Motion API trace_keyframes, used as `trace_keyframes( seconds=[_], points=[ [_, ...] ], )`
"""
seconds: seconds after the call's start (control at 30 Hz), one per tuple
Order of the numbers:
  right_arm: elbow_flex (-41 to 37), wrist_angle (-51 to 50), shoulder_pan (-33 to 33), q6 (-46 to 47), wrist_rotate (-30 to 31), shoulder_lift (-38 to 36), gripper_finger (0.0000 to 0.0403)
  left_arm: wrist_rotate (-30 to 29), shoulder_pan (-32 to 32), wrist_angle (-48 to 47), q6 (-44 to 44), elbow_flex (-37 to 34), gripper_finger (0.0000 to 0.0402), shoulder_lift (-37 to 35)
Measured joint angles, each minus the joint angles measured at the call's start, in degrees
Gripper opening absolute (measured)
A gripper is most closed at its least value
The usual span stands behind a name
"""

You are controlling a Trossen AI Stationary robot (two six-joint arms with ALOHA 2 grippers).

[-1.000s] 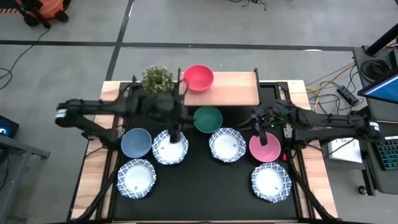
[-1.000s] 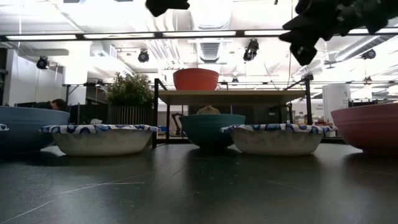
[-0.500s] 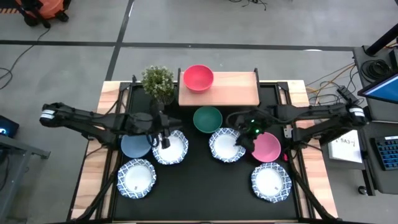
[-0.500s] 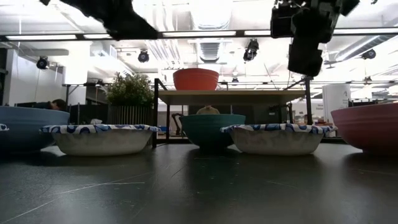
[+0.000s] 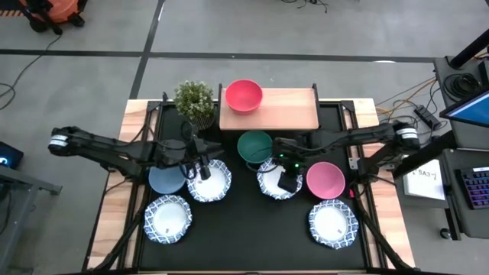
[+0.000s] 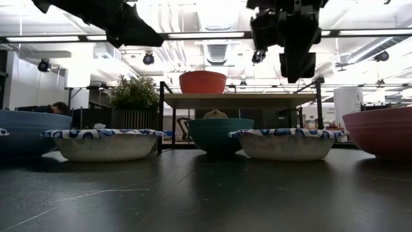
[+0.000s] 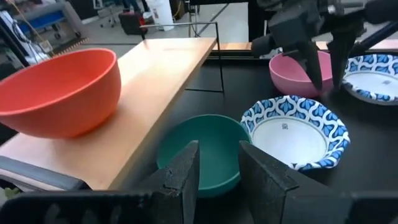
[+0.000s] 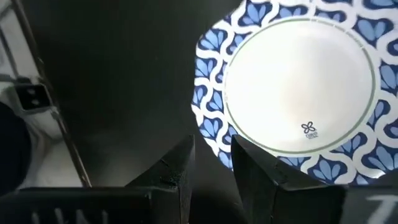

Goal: Place and stack bowls onto a shelf
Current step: Put the white patterned bowl on the shelf

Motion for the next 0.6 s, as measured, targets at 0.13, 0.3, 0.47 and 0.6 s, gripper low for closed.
trace_keyframes(
  seconds=[0.13, 0.3, 0.47, 0.6],
  points=[
    [2.4, -2.7, 0.2, -3.1, -0.1, 3.5, 0.0095, 0.1, -0.3, -0.2, -0.7, 0.1, 0.0094, 0.7],
    [5.3, -6.1, 0.1, -5.5, -0.5, 6.8, 0.0095, 0.8, -0.3, -0.7, -4.0, 0.0, 0.0094, 1.1],
    [7.6, -7.1, 0.4, -5.5, -0.5, 7.5, 0.0095, 1.1, -0.3, -2.6, -6.0, 0.0, 0.0094, 1.1],
    [8.3, -6.0, 0.6, -4.1, -0.6, 7.4, 0.0095, 1.2, -0.3, -2.7, -5.9, 0.0, 0.0094, 1.1]
  ],
)
